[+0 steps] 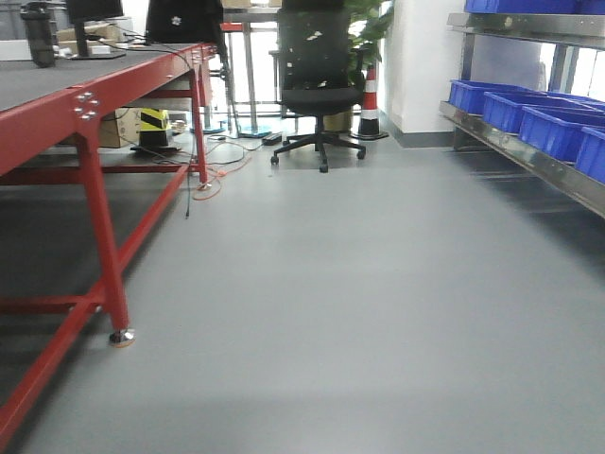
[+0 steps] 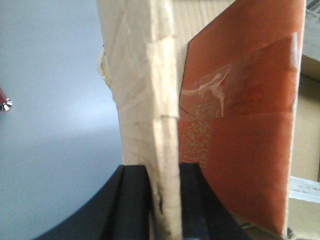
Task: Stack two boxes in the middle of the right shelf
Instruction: 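Drive holding the boxes to the steel shelf with blue bins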
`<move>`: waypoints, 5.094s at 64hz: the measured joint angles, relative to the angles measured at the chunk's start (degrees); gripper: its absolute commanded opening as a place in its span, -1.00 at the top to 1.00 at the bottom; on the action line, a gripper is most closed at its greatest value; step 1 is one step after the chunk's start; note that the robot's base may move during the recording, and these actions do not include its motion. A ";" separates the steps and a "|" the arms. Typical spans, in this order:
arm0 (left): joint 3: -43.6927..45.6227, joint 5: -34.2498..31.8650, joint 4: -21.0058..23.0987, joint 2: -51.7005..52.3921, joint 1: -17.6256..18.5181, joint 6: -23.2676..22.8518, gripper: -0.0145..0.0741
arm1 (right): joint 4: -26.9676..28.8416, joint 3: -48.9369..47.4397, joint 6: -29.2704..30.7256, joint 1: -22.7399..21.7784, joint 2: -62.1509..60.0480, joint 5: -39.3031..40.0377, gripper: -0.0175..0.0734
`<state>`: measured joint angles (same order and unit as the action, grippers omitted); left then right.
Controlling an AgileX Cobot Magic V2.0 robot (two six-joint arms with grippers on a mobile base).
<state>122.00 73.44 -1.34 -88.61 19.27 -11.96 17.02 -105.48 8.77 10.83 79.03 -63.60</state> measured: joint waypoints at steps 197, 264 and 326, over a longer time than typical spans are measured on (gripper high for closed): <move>0.00 0.00 -0.10 0.00 0.00 0.00 0.92 | 0.11 0.00 0.00 0.00 0.00 0.00 0.96; 0.00 0.00 0.11 -0.08 0.00 0.00 0.92 | 0.11 0.00 0.00 0.00 0.00 0.00 0.96; 1.94 1.93 8.36 4.16 0.71 -0.66 0.92 | 1.15 0.00 0.00 -0.20 0.48 -3.18 0.96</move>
<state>123.94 75.37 7.02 -84.44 19.98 -12.61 18.17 -105.48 8.77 10.62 79.51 -66.78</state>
